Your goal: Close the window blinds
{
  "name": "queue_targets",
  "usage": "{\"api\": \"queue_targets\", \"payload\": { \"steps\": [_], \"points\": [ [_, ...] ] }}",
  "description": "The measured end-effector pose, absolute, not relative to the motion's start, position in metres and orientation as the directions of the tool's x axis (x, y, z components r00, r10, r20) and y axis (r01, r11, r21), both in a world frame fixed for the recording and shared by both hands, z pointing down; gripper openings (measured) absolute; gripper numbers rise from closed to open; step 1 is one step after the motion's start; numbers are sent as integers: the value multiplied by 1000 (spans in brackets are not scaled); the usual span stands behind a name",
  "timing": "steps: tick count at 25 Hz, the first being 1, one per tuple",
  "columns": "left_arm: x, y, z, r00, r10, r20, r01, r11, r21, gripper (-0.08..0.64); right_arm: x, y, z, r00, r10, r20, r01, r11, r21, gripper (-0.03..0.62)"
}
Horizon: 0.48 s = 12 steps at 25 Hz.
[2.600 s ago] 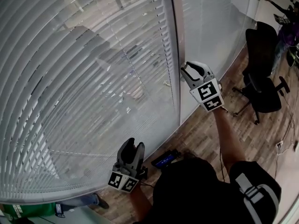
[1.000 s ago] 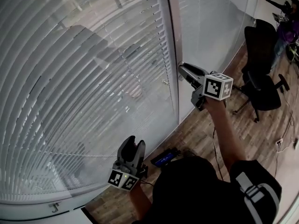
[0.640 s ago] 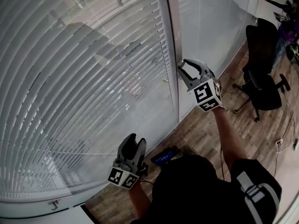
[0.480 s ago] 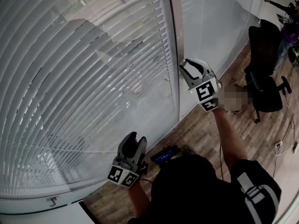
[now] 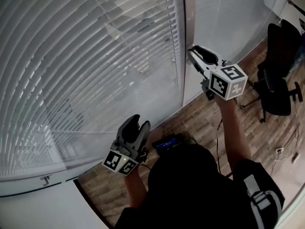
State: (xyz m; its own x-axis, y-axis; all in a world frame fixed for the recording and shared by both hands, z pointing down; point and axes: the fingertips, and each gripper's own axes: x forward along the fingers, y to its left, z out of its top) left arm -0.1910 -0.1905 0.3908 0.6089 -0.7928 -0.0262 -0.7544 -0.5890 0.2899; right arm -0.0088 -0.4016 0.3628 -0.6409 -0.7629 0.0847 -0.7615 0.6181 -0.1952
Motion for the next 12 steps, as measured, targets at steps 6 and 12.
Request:
{"api": "queue_targets", "payload": {
  "steps": [6,12],
  "points": [
    [-186,-188,396,555,-831,22,-795,-523,308,173,17,-392,380,-664,-747,42,-730,634,-255,130],
    [-172,-181,409,524,-848,81,-815,-472,335,173,35,-378,429,-711,-700,67,-672,648,-357,130]
  ]
}}
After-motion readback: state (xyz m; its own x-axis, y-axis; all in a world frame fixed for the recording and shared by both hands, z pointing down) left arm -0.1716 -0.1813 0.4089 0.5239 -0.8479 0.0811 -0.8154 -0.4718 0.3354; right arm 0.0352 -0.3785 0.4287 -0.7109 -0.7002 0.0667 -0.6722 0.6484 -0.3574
